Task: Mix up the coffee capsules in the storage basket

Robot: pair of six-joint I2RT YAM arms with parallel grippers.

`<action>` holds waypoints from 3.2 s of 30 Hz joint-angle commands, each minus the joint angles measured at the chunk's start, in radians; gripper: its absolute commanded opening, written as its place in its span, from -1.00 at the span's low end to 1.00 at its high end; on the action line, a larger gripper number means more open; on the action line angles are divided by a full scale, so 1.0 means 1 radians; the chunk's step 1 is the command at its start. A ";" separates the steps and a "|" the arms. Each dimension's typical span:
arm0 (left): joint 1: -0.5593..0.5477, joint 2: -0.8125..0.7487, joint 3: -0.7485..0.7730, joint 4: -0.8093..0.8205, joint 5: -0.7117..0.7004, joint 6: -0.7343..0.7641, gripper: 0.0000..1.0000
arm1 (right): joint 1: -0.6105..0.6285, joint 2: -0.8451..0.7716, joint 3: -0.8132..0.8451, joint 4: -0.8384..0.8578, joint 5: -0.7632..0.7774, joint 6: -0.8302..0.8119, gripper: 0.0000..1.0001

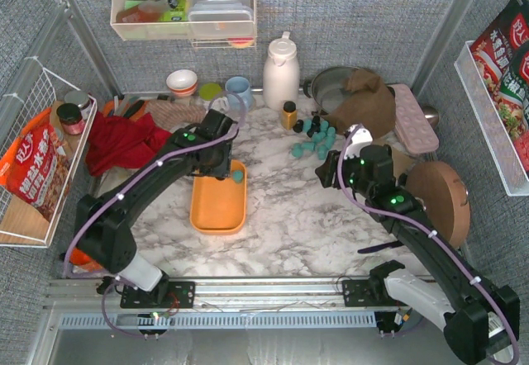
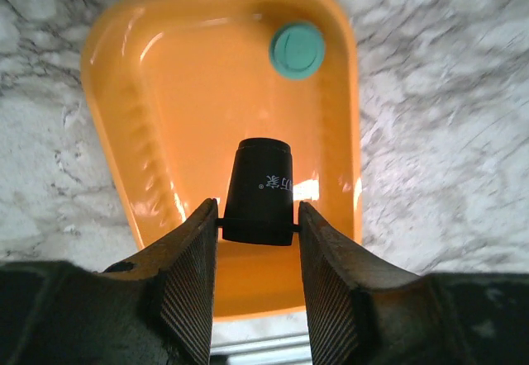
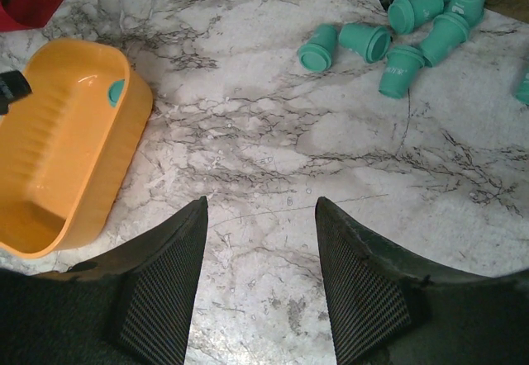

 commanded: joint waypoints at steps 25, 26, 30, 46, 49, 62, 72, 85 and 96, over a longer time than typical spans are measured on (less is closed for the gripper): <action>0.152 0.596 0.459 -0.408 0.210 0.283 -0.02 | 0.000 -0.004 0.000 0.005 -0.047 0.017 0.18; 0.154 0.596 0.459 -0.402 0.211 0.282 0.00 | 0.000 -0.002 0.000 0.007 -0.047 0.018 0.18; 0.152 0.604 0.469 -0.384 0.227 0.276 0.03 | 0.001 0.008 0.002 0.009 -0.053 0.020 0.18; 0.152 0.609 0.523 -0.325 0.190 0.234 0.12 | 0.004 0.012 0.000 0.015 -0.063 0.020 0.18; 0.152 0.574 0.544 -0.320 0.190 0.218 0.14 | 0.006 0.013 0.000 0.015 -0.066 0.020 0.18; 0.126 0.270 0.368 -0.130 0.153 0.159 0.20 | 0.020 0.142 -0.027 0.087 0.090 0.000 0.17; 0.091 -0.090 -0.054 0.286 0.073 0.142 0.91 | 0.089 0.533 -0.030 0.511 0.156 0.020 0.60; 0.084 -0.547 -0.408 0.449 -0.037 0.125 0.98 | 0.110 0.959 0.378 0.397 0.389 0.087 0.53; 0.084 -0.698 -0.521 0.524 -0.047 0.130 0.98 | 0.136 1.089 0.654 0.022 0.555 0.095 0.36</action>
